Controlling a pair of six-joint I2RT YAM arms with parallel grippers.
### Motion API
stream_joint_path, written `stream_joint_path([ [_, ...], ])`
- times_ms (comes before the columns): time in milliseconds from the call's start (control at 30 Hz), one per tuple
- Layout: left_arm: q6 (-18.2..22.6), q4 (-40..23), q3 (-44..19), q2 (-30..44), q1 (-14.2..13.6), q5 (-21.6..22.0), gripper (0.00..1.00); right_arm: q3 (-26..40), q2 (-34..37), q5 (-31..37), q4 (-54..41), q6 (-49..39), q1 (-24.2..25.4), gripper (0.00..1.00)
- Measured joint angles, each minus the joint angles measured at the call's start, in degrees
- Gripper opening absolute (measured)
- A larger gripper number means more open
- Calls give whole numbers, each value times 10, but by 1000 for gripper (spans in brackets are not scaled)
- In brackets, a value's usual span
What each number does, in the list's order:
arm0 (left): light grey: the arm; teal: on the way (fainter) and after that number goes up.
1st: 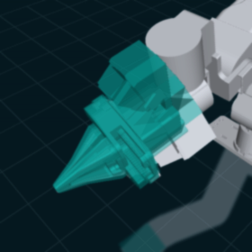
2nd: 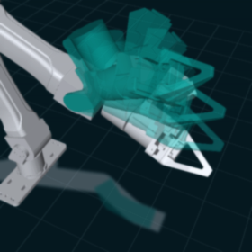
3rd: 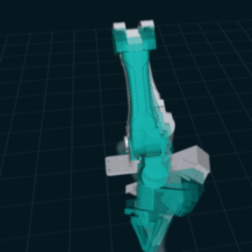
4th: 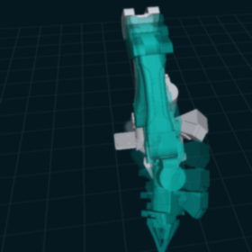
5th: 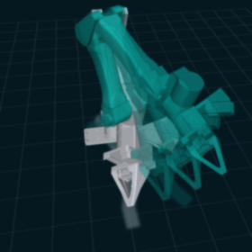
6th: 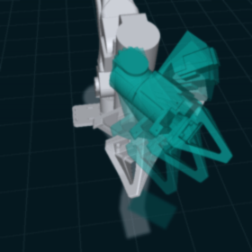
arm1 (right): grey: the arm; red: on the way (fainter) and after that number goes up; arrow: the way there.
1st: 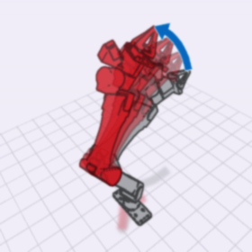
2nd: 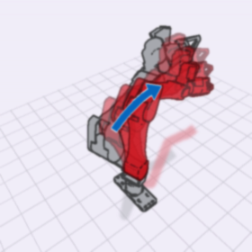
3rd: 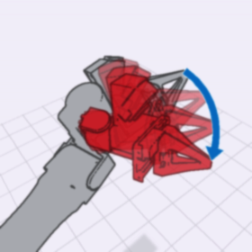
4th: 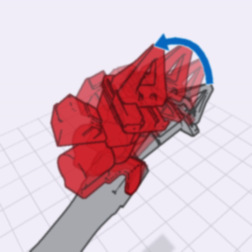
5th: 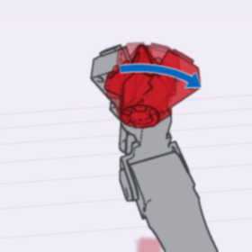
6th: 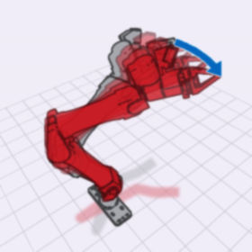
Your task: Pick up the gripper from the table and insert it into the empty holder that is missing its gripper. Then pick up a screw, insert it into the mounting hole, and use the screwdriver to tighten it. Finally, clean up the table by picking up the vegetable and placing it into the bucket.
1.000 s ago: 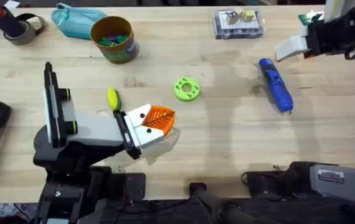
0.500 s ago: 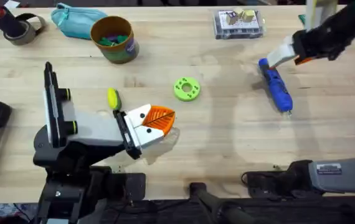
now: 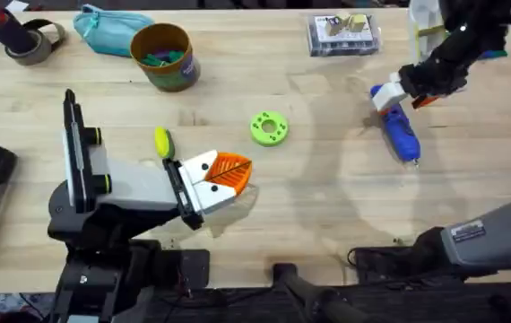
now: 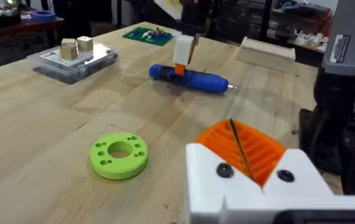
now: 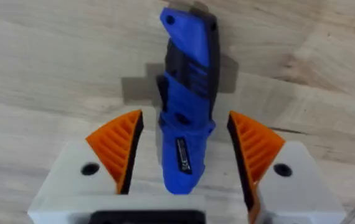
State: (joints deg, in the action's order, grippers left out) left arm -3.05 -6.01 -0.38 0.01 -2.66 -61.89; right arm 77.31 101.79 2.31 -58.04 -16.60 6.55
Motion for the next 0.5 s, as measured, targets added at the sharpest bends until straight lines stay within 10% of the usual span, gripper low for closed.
stream_joint_path([
  [500, 0, 0, 0, 0, 0, 0, 13, -67, 4, 26, 111, -15, -9, 839],
])
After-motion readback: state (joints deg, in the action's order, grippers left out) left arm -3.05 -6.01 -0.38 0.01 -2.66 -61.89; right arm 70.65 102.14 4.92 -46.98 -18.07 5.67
